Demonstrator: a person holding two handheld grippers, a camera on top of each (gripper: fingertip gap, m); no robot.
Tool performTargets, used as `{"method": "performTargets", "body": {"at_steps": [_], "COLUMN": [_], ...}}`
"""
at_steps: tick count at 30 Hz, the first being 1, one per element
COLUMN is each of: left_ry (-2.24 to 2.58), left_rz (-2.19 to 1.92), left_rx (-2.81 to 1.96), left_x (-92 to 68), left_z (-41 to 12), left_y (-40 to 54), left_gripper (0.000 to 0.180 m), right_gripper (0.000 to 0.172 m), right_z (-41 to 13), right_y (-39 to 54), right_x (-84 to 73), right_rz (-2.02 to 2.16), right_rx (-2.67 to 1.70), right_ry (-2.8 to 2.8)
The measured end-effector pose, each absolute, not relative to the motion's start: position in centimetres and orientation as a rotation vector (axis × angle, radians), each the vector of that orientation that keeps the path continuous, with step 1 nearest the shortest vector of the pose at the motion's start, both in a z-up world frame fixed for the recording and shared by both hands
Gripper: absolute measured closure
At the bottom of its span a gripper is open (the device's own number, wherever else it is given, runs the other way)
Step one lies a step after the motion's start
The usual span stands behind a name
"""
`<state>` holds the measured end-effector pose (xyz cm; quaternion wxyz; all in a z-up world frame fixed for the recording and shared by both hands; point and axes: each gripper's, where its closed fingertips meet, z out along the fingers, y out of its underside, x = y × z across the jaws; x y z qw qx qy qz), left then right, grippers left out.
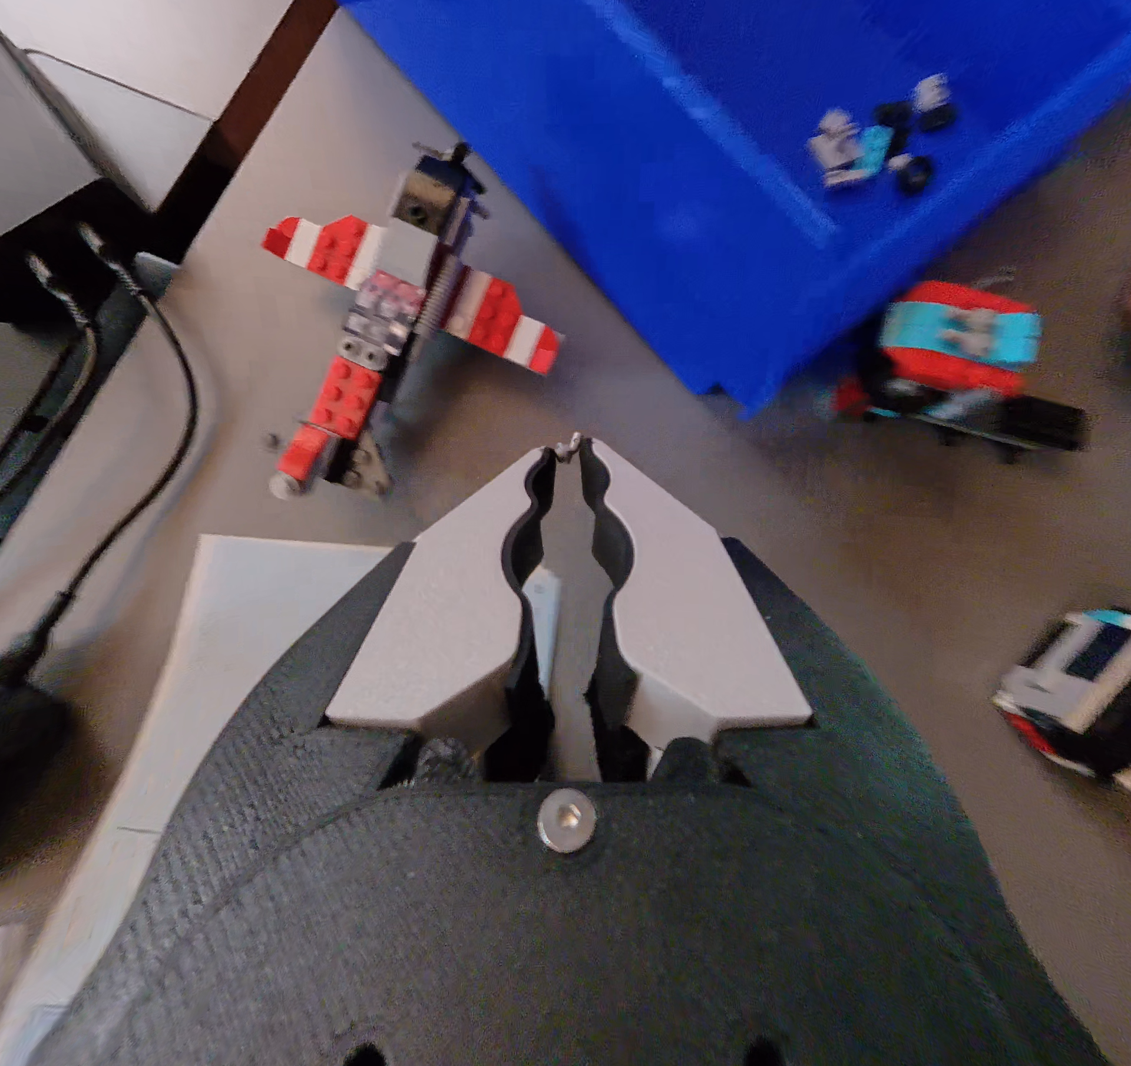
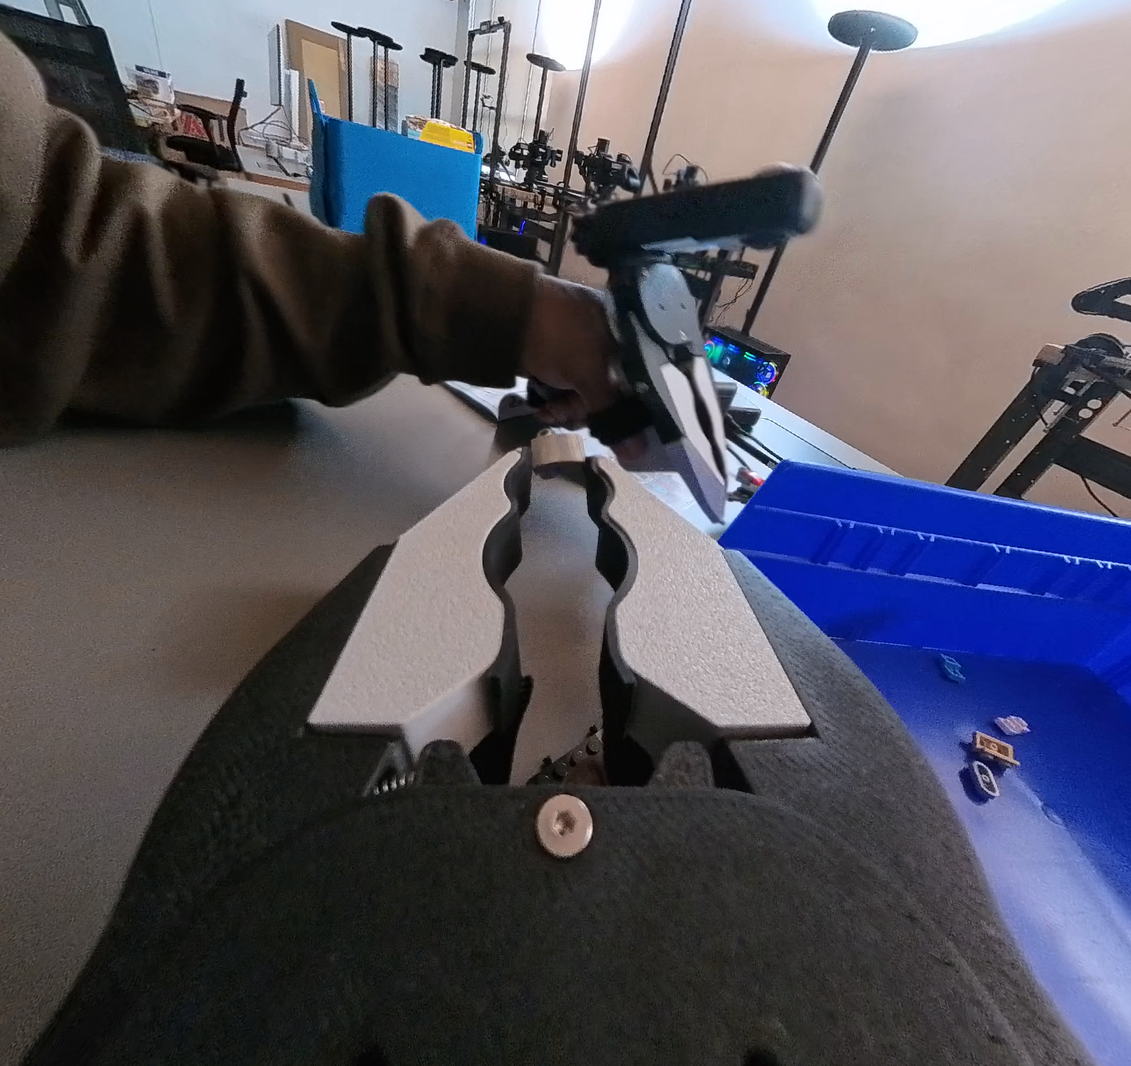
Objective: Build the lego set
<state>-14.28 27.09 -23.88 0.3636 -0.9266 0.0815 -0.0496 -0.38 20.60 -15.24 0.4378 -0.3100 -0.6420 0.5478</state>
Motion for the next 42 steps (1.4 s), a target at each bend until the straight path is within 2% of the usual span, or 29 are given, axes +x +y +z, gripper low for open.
{"method": "performTargets", "body": {"at_steps": [4,12,25,28,34,38,42], "left_ry": [0.203,0.385,0.434,0.414,0.204,-0.120,-0.246], "left_rz": [-0.346,-0.516,-0.517,-0.481,-0.366,-0.330,-0.243], "left_rx": [-2.283,-2.384,-2.384,-2.374,-2.370,-2.303,-2.289], "left_x": [-10.0,-5.2,-5.2,-5.6,-6.5,-6.5,-5.8], "left_z": [-22.6,-25.4,-26.8,-26.6,-25.8,-25.2,-25.5], "left_y": [23.1,14.3,12.6,12.5,11.5,10.5,10.7], "left_gripper": [0.171,0.171,0.170,0.164,0.155,0.158,0.162], "right_gripper": [0.154,0.153,0.154,0.154,0.154,0.154,0.154], "right_z": [-15.7,-17.0,-17.9,-17.8,-17.8,-17.7,-17.8], "right_y": [20.4,19.6,18.0,18.1,18.3,18.4,18.4], "right_x": [-0.5,-1.6,-2.7,-2.6,-2.4,-2.3,-2.3], "right_rz": [1.353,1.354,1.352,1.361,1.361,1.371,1.366], "right_rx": [-0.780,-0.826,-0.866,-0.871,-0.871,-0.875,-0.869], "right_ry": [-1.619,-1.691,-1.764,-1.762,-1.761,-1.755,-1.758]}}
